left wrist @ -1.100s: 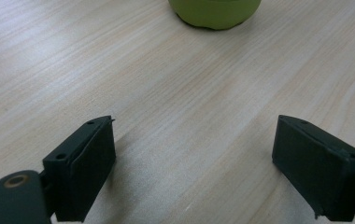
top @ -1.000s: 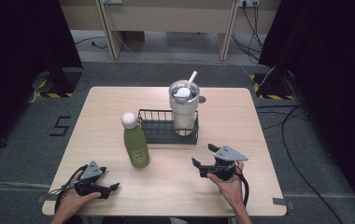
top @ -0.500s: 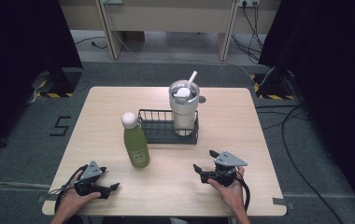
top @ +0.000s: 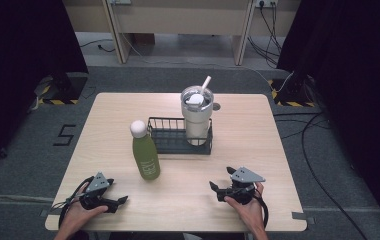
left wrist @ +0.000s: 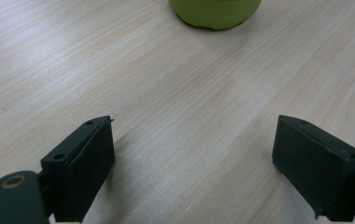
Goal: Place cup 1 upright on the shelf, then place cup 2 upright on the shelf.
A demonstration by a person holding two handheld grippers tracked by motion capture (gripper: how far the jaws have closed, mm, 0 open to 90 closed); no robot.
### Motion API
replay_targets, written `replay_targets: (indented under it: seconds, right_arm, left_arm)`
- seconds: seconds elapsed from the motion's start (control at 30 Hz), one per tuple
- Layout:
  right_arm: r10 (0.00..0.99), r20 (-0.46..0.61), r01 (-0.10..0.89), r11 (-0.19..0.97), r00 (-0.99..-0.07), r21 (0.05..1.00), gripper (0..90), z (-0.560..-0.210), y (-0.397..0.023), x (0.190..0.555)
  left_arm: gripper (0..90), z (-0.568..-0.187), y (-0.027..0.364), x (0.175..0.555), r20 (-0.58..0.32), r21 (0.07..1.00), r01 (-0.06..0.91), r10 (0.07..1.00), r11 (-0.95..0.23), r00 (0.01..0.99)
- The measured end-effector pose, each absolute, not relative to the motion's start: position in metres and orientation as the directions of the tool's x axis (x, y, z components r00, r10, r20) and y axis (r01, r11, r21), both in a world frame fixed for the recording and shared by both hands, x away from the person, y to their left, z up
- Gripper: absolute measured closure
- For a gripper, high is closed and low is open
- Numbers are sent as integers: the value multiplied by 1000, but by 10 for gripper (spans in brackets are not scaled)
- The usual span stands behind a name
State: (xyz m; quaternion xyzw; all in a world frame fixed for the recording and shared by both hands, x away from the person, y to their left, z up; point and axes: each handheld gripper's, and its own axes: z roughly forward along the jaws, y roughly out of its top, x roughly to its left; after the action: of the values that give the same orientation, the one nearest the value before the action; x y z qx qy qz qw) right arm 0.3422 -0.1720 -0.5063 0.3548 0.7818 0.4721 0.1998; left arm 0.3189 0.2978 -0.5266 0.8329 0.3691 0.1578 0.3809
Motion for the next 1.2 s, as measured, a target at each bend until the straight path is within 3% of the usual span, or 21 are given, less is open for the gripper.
replay_targets:
  seconds: [1.2]
  right_arm:
    - [766,-6,527,448,-643,722,135,-520,-178,321]
  left_arm:
    - [118,-527,298,319,-19,750,496,735,-437,677]
